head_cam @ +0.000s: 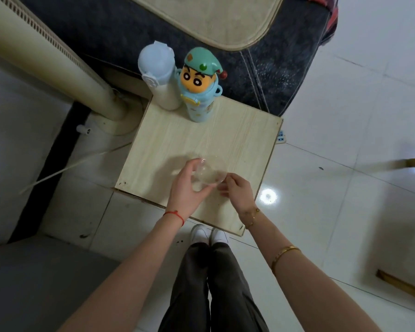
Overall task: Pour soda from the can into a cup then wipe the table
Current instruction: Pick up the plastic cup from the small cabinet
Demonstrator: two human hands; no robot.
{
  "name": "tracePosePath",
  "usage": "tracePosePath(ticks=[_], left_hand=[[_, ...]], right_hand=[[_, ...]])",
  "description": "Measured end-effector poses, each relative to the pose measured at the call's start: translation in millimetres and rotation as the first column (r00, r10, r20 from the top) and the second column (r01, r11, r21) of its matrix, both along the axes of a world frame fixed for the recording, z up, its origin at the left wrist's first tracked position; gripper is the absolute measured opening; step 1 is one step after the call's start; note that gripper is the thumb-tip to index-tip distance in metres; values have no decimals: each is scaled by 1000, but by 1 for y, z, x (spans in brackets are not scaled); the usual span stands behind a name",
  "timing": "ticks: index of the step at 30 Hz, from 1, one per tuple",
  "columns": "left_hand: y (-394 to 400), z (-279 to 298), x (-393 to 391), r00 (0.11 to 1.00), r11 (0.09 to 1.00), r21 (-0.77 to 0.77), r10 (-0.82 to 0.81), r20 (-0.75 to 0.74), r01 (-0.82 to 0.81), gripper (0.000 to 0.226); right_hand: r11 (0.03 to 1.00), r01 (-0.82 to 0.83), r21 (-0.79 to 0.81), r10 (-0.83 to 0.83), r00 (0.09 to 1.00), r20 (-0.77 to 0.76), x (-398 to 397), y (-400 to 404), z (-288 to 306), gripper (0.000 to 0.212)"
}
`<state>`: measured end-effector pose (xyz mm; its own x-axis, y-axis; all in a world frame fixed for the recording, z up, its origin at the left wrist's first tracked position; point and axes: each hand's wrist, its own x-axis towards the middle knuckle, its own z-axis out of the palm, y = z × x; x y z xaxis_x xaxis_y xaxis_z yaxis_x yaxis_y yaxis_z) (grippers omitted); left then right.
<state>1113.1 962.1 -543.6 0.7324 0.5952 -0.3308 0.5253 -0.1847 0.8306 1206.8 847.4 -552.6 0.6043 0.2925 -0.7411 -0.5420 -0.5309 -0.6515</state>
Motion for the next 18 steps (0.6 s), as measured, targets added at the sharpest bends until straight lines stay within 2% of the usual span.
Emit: tracePosePath(ticks=[8, 18], left_hand=[[-4, 101, 0, 997, 999, -26, -23, 79, 25, 66], [-40, 223, -39, 978, 982, 23, -188, 89, 186, 61]], right_hand=[[998, 32, 57, -33, 999, 26, 4, -10, 100, 26], [991, 83, 103, -84, 996, 6, -38, -60, 226, 23]])
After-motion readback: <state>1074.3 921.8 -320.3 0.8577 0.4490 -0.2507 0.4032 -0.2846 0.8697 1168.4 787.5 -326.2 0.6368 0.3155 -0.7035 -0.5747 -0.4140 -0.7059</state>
